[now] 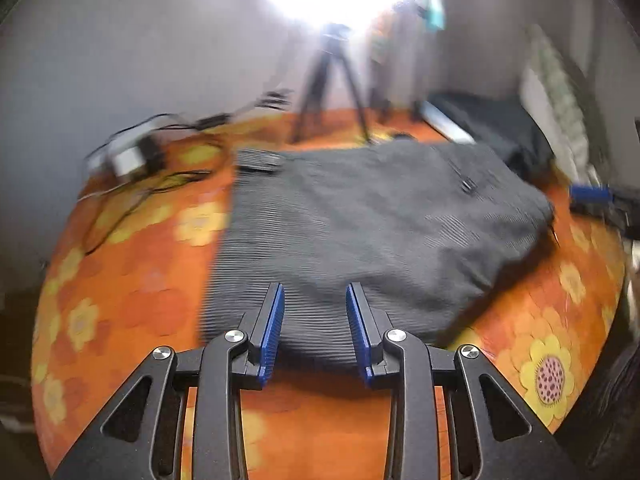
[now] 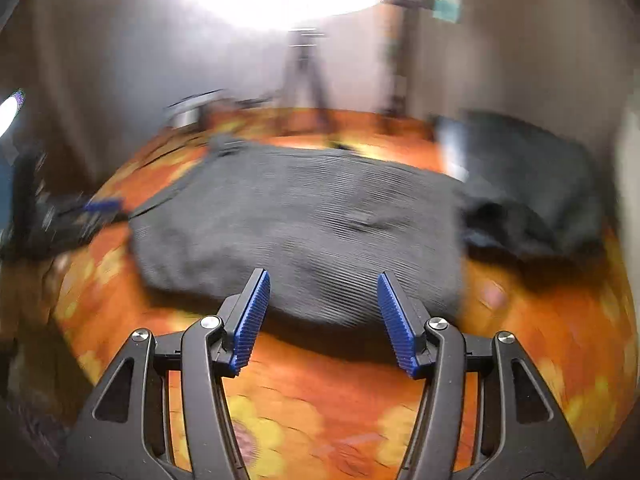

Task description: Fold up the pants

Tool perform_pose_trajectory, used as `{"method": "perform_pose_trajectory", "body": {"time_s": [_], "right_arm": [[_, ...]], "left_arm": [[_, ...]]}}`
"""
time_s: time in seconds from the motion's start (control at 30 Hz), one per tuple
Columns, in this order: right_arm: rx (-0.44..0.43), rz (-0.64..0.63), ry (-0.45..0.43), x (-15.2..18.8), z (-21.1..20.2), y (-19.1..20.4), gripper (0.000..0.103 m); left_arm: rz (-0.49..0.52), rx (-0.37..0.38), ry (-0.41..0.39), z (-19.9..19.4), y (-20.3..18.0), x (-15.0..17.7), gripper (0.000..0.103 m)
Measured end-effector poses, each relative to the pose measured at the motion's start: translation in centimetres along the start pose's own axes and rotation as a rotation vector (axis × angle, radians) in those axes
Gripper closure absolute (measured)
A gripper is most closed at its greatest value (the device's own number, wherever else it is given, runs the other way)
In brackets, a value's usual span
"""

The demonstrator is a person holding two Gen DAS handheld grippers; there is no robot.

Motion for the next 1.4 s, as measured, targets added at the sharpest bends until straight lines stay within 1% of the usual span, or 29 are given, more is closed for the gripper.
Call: {"method": "perform_pose_trajectory", "body": {"time_s": [0.03,0.13,0.17,0.27,0.3,0.33,0.37,0.5,0.57,0.63,0.7,0.8,0.87,0.97,1.03,1.1,1.17,1.2,1.3,1.4], "right_arm": [[0.027,0.057,0.005,0.4,0.0,-1.7,0.045],[0.048,0.232,0.035,1.7,0.4,-6.7,0.045],[0.045,0.273,0.045,2.2,0.8,-7.9,0.045],[0.037,0.336,0.060,2.7,1.7,-10.1,0.044],[0.026,0.353,0.066,2.8,2.0,-10.4,0.042],[-0.011,0.380,0.077,2.8,2.6,-10.8,0.034],[-0.044,0.400,0.087,3.0,3.2,-10.9,0.029],[-0.139,0.483,0.123,3.6,5.6,-11.3,0.029],[-0.180,0.515,0.137,3.7,6.5,-11.0,0.029],[-0.207,0.528,0.152,3.7,7.1,-10.6,0.029],[-0.214,0.529,0.153,3.5,7.4,-10.1,0.029],[-0.223,0.535,0.152,3.0,7.9,-9.4,0.029],[-0.238,0.552,0.161,3.2,8.4,-9.0,0.029],[-0.234,0.569,0.144,2.8,8.8,-8.6,0.028],[-0.239,0.585,0.135,2.7,8.8,-8.7,0.028],[-0.252,0.598,0.124,2.6,8.7,-8.9,0.028],[-0.258,0.599,0.113,2.5,8.7,-9.0,0.034],[-0.257,0.595,0.107,2.3,8.6,-9.0,0.035],[-0.242,0.592,0.080,2.1,8.4,-9.1,0.035],[-0.235,0.611,0.063,2.0,9.0,-8.9,0.035]], "left_arm": [[0.029,-0.005,0.013,0.8,-1.1,0.0,0.073],[0.064,-0.007,0.044,2.9,-3.1,-0.4,0.073],[0.068,-0.007,0.050,3.1,-3.3,-0.4,0.073],[0.099,-0.030,0.087,4.7,-4.0,-0.2,0.073],[0.108,-0.032,0.104,5.1,-4.1,0.1,0.073],[0.113,-0.035,0.114,5.5,-4.1,0.3,0.073],[0.119,-0.041,0.131,6.0,-4.2,0.7,0.073],[0.114,-0.047,0.122,5.4,-4.2,0.7,0.073],[0.105,-0.052,0.086,4.2,-4.3,-0.1,0.073],[0.096,-0.042,0.050,3.3,-5.0,-1.4,0.073],[0.096,-0.030,0.030,3.4,-5.9,-2.4,0.073],[0.121,0.007,0.022,4.4,-8.9,-4.1,0.073],[0.145,0.018,0.026,5.2,-10.8,-4.5,0.073],[0.183,0.023,0.029,6.9,-13.4,-5.3,0.073],[0.205,0.016,0.046,7.9,-14.3,-5.3,0.073],[0.222,0.003,0.062,8.9,-14.6,-5.0,0.072],[0.217,0.013,0.055,9.0,-14.5,-4.9,0.073],[0.212,0.026,0.061,8.9,-14.4,-5.0,0.073],[0.152,0.041,0.013,7.8,-13.4,-6.1,0.073],[0.115,0.044,-0.009,7.8,-13.1,-7.0,0.073]]}}
Point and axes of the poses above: each gripper's, at about its wrist camera, not at the fingertips, and z roughly the way its jaws point, y to its left, x to its underside, the point moved 9 cm from there along z, roughly the way its jaws point, and after that the axes turned 10 degrees about y, right-handed, at the moved point
